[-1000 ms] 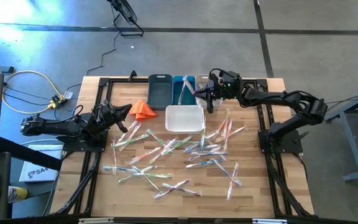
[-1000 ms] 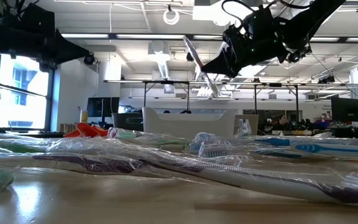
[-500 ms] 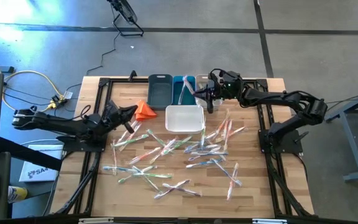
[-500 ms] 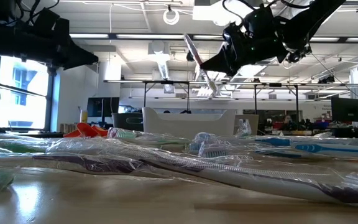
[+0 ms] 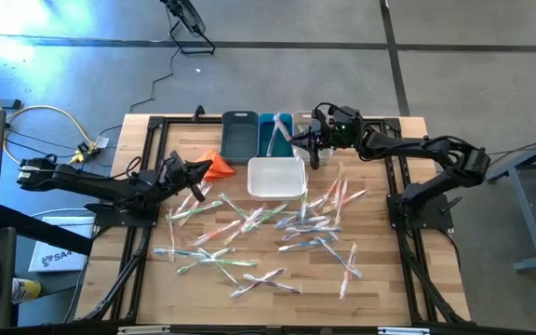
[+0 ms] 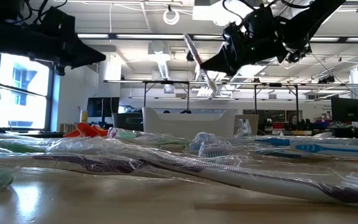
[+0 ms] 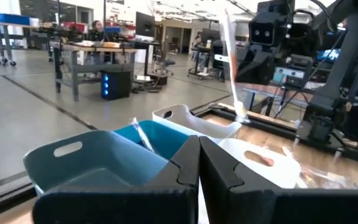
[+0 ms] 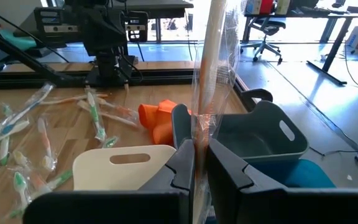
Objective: Pick & Place Toothbrushes
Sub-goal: Put the orange toothbrush into the gray bin
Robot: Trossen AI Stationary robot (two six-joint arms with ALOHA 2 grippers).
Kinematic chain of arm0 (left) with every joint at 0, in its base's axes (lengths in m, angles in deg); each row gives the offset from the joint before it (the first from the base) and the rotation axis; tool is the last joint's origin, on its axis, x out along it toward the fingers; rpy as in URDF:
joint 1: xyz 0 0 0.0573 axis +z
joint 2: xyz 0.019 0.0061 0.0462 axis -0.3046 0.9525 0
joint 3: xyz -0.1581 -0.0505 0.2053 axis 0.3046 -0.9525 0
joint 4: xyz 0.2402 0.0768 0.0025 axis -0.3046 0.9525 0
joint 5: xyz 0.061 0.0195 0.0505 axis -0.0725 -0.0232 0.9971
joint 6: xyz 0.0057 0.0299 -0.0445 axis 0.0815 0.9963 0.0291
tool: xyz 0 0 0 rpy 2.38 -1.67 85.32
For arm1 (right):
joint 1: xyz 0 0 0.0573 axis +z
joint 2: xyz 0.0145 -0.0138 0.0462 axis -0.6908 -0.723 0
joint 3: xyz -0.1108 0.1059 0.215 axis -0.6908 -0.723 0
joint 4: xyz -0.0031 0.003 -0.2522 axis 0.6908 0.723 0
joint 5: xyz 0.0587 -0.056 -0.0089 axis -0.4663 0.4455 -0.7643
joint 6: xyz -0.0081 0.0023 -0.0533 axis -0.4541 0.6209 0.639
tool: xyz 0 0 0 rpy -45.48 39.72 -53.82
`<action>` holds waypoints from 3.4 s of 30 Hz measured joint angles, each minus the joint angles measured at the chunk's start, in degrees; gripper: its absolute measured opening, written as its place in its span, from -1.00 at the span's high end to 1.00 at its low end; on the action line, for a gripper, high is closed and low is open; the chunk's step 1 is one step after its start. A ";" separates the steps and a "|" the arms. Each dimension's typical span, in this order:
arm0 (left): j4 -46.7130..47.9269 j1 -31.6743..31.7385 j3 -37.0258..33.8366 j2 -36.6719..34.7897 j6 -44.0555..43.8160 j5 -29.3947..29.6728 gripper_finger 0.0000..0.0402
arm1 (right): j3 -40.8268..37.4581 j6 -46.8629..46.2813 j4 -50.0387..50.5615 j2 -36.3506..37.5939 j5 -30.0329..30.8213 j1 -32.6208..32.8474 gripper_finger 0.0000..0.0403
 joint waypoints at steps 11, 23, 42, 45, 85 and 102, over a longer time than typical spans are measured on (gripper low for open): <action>0.06 22.98 2.22 7.16 -7.10 -21.01 1.00 | 0.00 -0.07 -0.02 0.00 -0.03 0.00 0.90; -7.91 37.58 3.82 11.55 -7.79 -43.57 1.00 | -0.02 -0.02 -1.82 0.00 0.00 1.86 0.90; -8.02 37.94 30.94 44.97 0.79 -65.13 1.00 | -0.02 -0.33 -2.81 0.02 4.74 5.35 0.90; -8.11 37.94 34.34 47.89 0.79 -67.42 1.00 | -0.02 -0.33 -2.06 0.02 4.79 5.33 0.90; 4.09 40.21 37.02 44.62 0.72 -68.86 1.00 | -0.02 -10.61 10.11 0.02 30.13 -4.62 0.90; 5.71 40.19 36.98 44.65 2.03 -66.47 1.00 | -0.02 -9.34 12.56 -12.07 25.20 -8.85 0.90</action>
